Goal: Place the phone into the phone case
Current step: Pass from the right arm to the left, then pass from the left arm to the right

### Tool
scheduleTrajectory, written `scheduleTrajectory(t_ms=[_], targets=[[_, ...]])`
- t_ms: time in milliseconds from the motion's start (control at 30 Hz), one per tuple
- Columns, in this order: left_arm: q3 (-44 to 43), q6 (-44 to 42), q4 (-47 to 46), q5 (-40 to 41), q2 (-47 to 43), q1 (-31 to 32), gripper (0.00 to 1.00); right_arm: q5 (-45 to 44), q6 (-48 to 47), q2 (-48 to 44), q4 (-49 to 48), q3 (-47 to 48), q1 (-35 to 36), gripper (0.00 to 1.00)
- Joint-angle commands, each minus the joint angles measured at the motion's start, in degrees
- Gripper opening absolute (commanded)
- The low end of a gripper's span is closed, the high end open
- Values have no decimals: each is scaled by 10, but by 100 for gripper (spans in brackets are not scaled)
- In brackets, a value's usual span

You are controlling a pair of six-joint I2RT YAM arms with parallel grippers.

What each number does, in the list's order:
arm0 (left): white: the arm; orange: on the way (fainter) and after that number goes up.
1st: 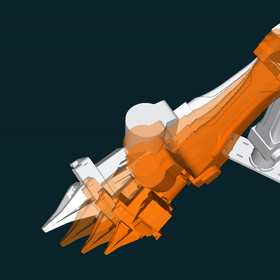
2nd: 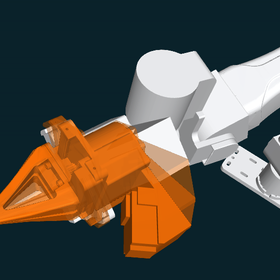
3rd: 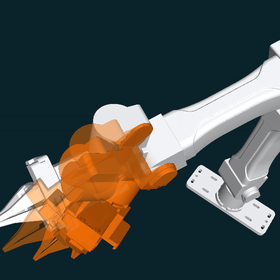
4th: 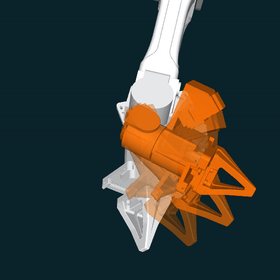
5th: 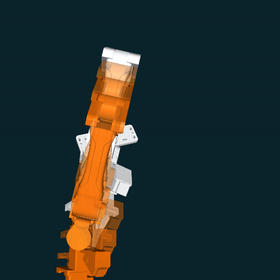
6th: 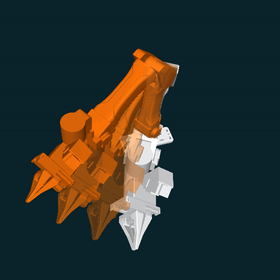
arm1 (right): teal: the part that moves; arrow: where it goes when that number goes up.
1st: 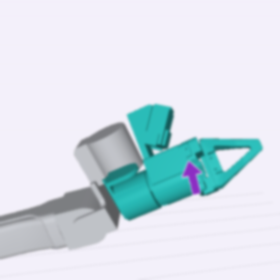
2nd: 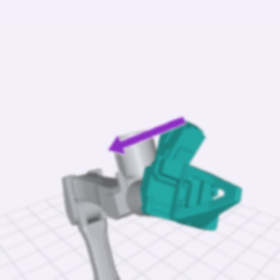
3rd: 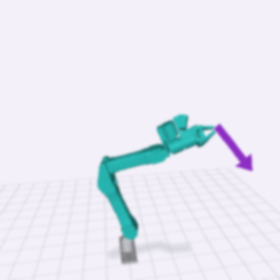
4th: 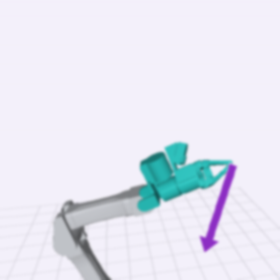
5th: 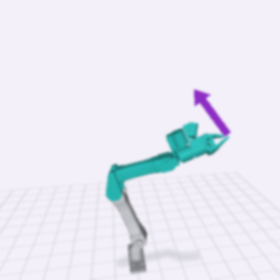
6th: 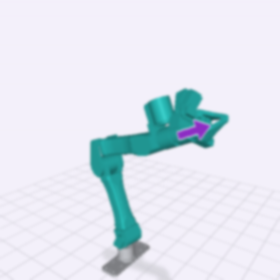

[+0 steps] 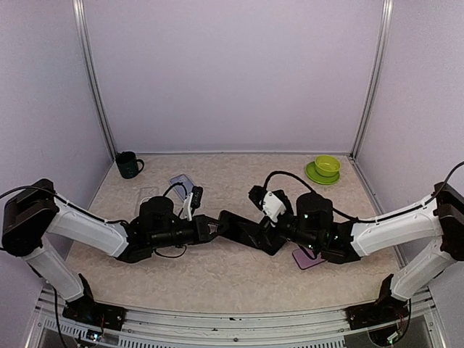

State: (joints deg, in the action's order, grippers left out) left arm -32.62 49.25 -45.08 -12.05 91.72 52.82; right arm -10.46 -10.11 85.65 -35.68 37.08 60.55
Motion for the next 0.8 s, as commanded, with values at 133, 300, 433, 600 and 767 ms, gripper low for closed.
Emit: scheduleTrajectory(t_ms=[133, 300, 433, 600, 767], targets=[[-5, -82, 58, 49, -109, 4, 0, -76, 43, -105, -5, -5, -15, 97], [-1, -86, 47, 35, -125, 6, 0, -56, 78, -134, 27, 6, -32, 99], [4, -91, 31, 29, -126, 10, 0, -12, 124, -145, 58, 20, -49, 100], [4, -98, 30, 31, -134, 14, 0, -16, 185, -155, 49, 14, -58, 100], [4, -98, 39, 35, -142, 14, 0, -58, 232, -170, 112, 37, -60, 100]])
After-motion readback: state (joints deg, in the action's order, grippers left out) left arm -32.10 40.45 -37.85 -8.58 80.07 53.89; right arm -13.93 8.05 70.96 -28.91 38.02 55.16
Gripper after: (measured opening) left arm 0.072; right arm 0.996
